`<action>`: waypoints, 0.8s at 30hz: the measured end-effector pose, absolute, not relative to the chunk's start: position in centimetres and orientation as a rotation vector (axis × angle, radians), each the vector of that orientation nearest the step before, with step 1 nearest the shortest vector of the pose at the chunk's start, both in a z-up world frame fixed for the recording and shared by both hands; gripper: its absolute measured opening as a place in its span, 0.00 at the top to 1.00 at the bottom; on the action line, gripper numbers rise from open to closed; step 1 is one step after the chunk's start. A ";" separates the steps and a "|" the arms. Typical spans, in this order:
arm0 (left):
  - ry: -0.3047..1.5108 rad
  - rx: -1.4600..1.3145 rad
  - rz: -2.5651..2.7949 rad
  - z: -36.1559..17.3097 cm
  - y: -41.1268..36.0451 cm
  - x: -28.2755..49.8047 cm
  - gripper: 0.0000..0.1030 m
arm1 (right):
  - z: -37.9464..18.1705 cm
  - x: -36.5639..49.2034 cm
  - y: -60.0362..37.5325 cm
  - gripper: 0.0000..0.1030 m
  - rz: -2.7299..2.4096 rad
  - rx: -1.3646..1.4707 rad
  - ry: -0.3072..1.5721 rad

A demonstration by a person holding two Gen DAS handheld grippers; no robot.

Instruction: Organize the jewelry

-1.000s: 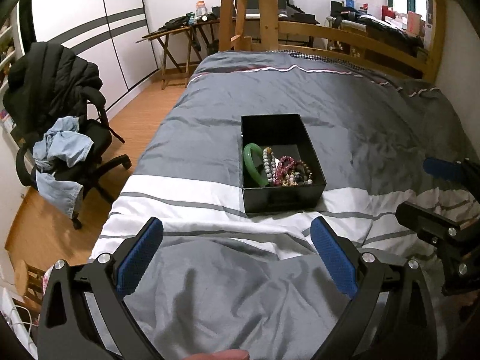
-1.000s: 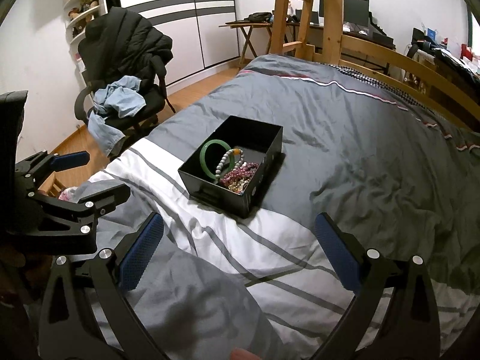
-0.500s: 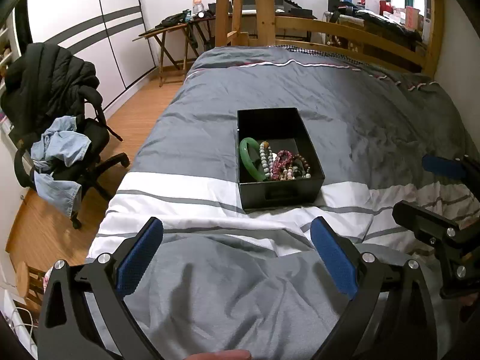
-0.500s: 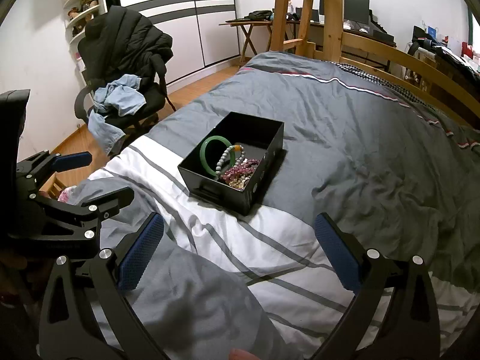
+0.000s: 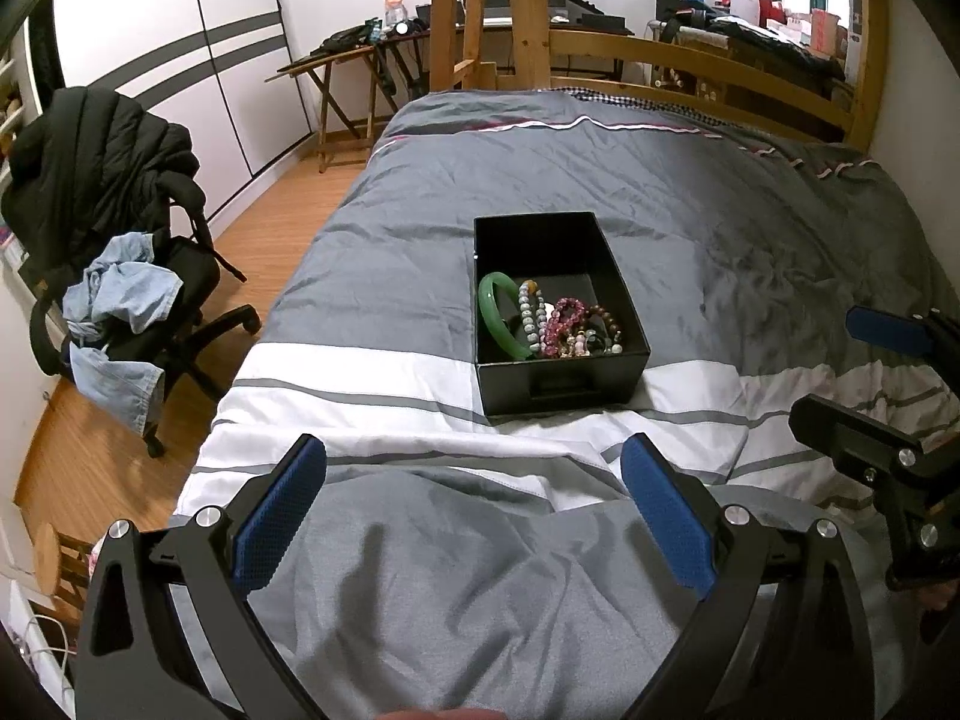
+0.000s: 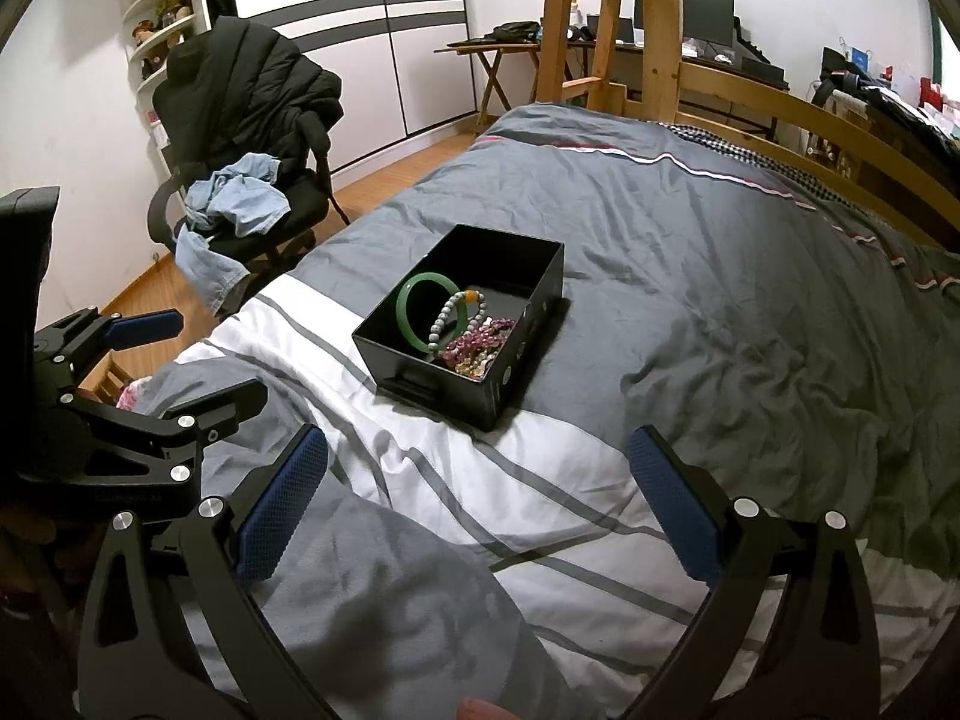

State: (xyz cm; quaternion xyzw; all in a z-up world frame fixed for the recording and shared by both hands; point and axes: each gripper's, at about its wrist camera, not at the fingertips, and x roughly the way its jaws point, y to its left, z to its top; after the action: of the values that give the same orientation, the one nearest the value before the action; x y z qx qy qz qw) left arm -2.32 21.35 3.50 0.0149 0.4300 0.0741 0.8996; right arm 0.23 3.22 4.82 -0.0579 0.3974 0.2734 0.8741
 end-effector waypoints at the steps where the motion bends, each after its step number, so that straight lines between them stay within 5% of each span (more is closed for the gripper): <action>1: 0.891 0.032 0.152 3.5 21.3 -2.3 0.06 | 4.8 0.2 3.2 0.04 0.571 -0.121 0.830; 24: 0.897 0.036 0.146 3.4 21.1 -2.3 0.06 | 4.7 0.3 3.2 0.04 0.570 -0.120 0.831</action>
State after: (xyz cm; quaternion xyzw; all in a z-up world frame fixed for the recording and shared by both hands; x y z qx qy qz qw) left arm -2.31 21.08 3.39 0.0174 0.4330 0.0703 0.8985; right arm 0.28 3.19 4.73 -0.0573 0.3978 0.2731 0.8740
